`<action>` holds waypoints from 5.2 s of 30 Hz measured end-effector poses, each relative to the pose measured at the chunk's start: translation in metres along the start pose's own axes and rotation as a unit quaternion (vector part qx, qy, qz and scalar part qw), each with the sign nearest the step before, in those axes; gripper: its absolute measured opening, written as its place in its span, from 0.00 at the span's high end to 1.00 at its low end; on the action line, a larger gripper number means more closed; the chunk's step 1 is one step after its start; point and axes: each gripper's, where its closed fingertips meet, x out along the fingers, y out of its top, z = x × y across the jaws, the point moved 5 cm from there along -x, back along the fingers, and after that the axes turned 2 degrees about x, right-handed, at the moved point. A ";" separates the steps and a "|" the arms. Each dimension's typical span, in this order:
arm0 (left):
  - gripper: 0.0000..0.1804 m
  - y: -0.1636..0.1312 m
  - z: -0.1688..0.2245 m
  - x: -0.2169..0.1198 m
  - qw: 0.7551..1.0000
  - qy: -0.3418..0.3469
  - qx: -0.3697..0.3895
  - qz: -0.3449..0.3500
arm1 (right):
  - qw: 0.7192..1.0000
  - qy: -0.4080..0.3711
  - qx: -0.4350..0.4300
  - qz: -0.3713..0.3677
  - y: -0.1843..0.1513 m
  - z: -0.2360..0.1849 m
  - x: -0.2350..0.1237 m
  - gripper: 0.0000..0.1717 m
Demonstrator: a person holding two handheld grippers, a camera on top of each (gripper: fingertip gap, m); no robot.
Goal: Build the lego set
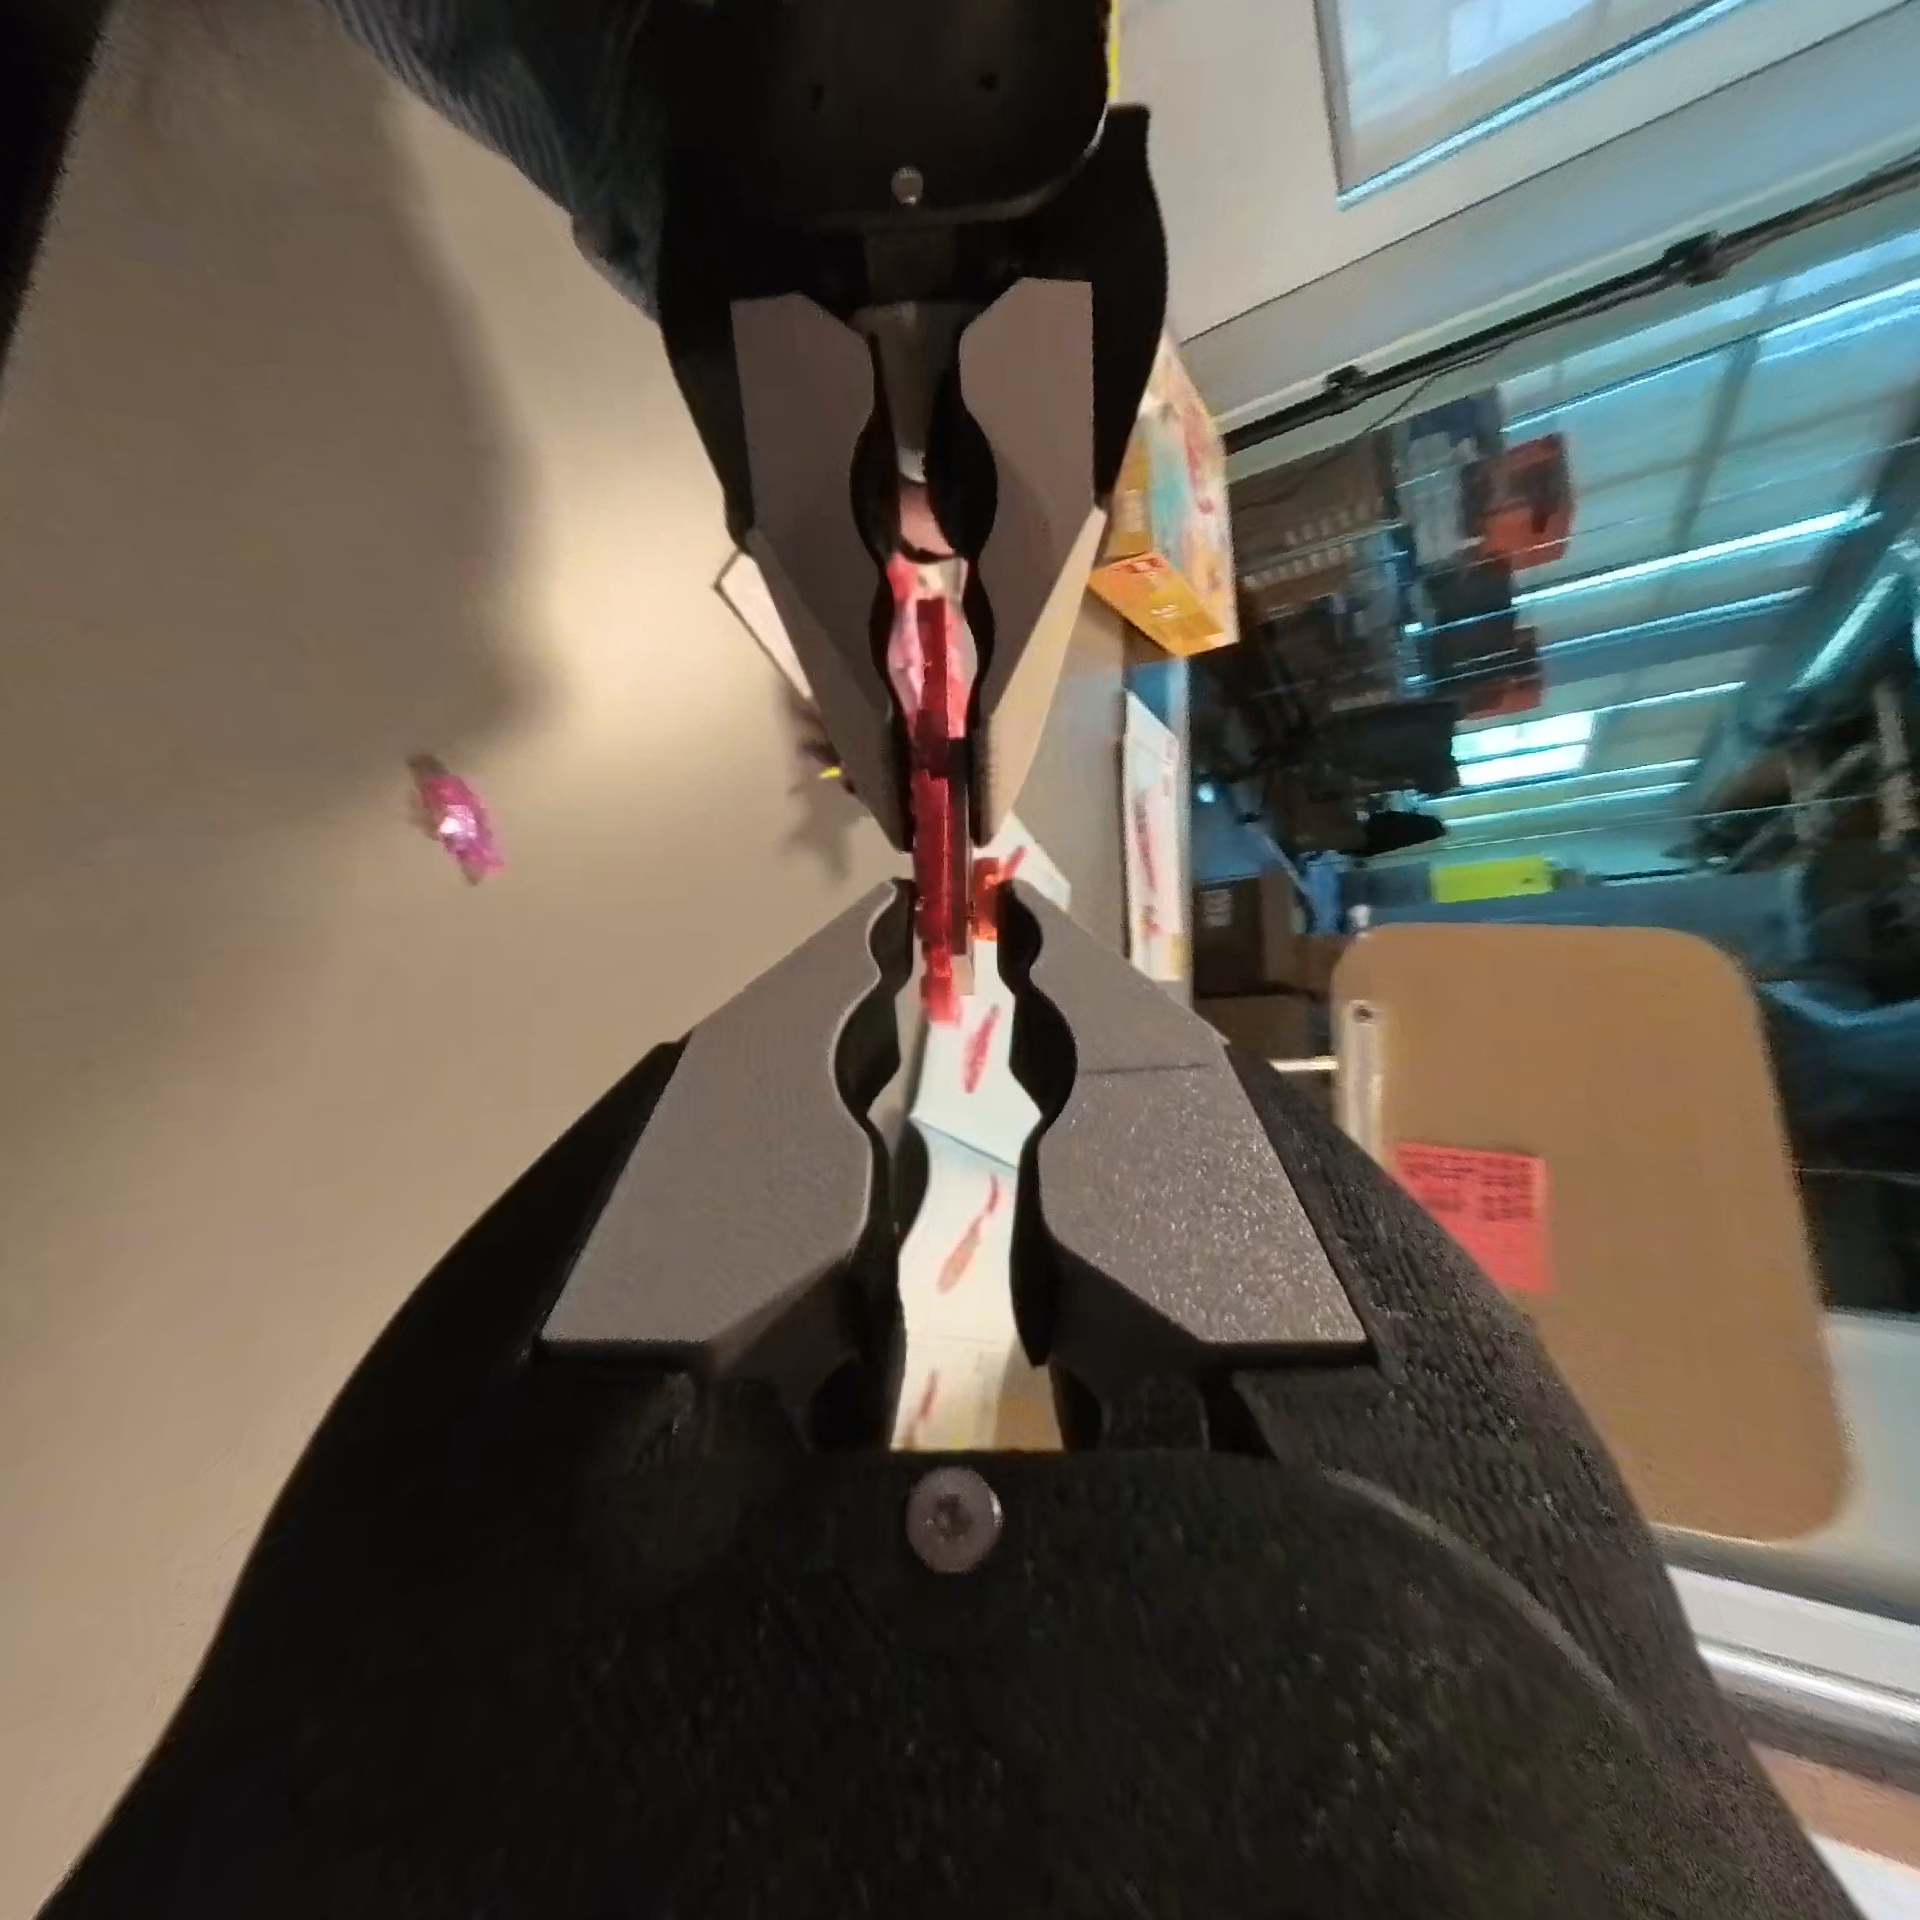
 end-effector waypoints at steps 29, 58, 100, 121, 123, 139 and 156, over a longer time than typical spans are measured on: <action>0.95 -0.003 0.002 0.002 0.995 -0.037 -0.087 0.000 | 0.998 0.038 -0.026 -0.039 -0.005 -0.004 0.002 0.93; 0.94 -0.013 0.022 0.010 0.990 -0.080 -0.116 -0.027 | 0.990 0.101 0.095 -0.004 -0.016 -0.016 0.002 0.93; 0.95 -0.011 0.007 0.006 0.998 -0.009 -0.019 -0.054 | 1.000 0.020 0.019 -0.001 -0.018 -0.010 0.000 0.93; 0.91 -0.008 0.014 0.011 0.996 -0.033 -0.075 -0.020 | 0.996 0.069 0.058 0.014 -0.016 -0.016 0.003 0.93; 0.92 -0.011 0.012 0.011 0.995 -0.032 -0.090 -0.026 | 0.997 0.054 0.054 0.010 -0.016 -0.014 0.004 0.93; 0.92 -0.019 0.006 0.011 0.993 0.000 -0.095 -0.069 | 0.995 -0.013 -0.077 -0.069 -0.012 -0.009 0.012 0.93; 0.61 -0.047 -0.015 -0.002 0.917 -0.015 -0.394 -0.058 | 0.971 -0.148 -0.167 -0.087 -0.035 -0.004 0.034 0.94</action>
